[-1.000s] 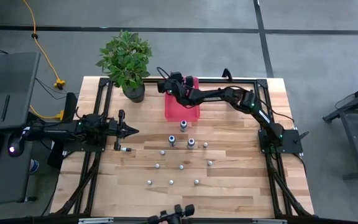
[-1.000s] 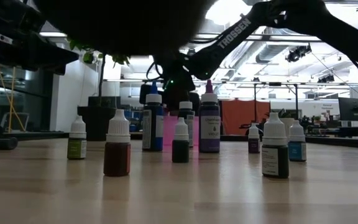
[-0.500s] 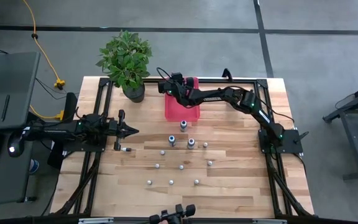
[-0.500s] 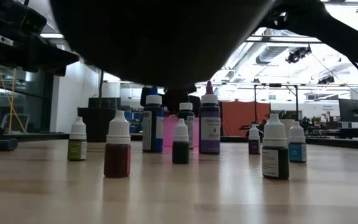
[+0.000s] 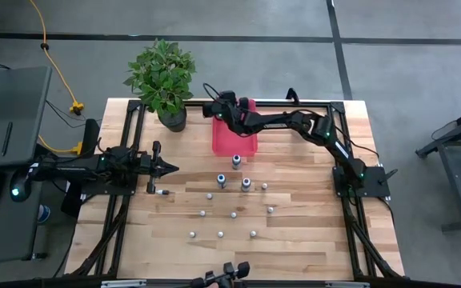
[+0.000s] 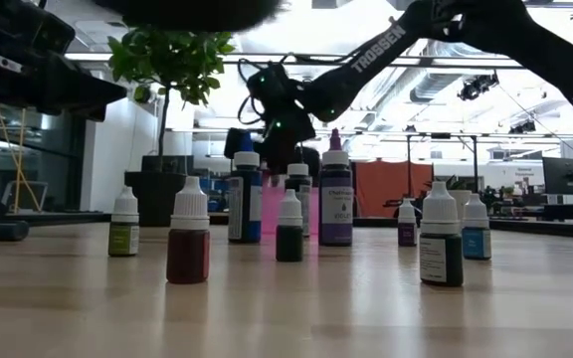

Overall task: Pick & Place food coloring
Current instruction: Put the pink food coloring bottle into the pink bin, then put the purple food coloring bottle into the pink bin

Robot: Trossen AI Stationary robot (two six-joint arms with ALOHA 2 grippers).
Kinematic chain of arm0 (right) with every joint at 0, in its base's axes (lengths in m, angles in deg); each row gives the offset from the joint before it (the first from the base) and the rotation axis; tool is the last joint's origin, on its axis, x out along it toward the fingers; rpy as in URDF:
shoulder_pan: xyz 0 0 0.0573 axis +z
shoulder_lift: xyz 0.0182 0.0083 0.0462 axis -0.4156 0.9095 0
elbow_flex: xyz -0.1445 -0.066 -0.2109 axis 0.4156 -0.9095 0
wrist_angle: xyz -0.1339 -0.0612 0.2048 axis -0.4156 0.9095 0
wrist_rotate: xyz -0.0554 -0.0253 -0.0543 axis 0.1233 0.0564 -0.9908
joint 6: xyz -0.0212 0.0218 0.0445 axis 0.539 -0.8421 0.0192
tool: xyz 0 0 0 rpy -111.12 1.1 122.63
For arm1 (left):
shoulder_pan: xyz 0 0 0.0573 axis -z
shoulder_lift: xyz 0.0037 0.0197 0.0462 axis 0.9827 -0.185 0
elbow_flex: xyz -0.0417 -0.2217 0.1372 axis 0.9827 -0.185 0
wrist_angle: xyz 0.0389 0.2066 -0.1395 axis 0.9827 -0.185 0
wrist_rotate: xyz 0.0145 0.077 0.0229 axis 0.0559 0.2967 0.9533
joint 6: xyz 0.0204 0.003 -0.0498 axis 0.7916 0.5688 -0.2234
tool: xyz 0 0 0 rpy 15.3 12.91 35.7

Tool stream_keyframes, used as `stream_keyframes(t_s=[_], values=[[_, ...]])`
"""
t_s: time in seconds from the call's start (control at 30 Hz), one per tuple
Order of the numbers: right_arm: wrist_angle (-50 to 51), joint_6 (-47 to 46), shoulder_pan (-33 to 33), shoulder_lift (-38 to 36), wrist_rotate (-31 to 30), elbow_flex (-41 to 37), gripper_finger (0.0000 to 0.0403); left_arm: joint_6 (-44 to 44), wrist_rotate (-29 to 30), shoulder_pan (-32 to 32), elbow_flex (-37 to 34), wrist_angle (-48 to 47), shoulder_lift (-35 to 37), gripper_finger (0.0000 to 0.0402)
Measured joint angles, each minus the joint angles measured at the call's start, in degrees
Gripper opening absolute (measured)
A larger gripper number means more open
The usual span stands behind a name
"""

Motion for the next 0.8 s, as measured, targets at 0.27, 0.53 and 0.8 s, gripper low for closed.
stream_keyframes(t_s=[0.27, 0.53, 0.8], values=[[0.21, 0.06, -0.06, 0.13, 0.87, -0.02, 0.0168, 0.02, 0.0, 0.0, 0.0, 0.0, 0.0, 0.0], [0.06, 2.91, -0.06, 0.12, 0.4, -0.02, 0.0205, 0.01, 0.0, 0.01, 0.0, 0.0, 0.01, 0.0], [-0.07, 4.84, -0.06, -0.05, 0.18, -0.02, 0.0208, 0.0, 0.0, 0.01, 0.0, 0.0, 0.01, 0.0]])
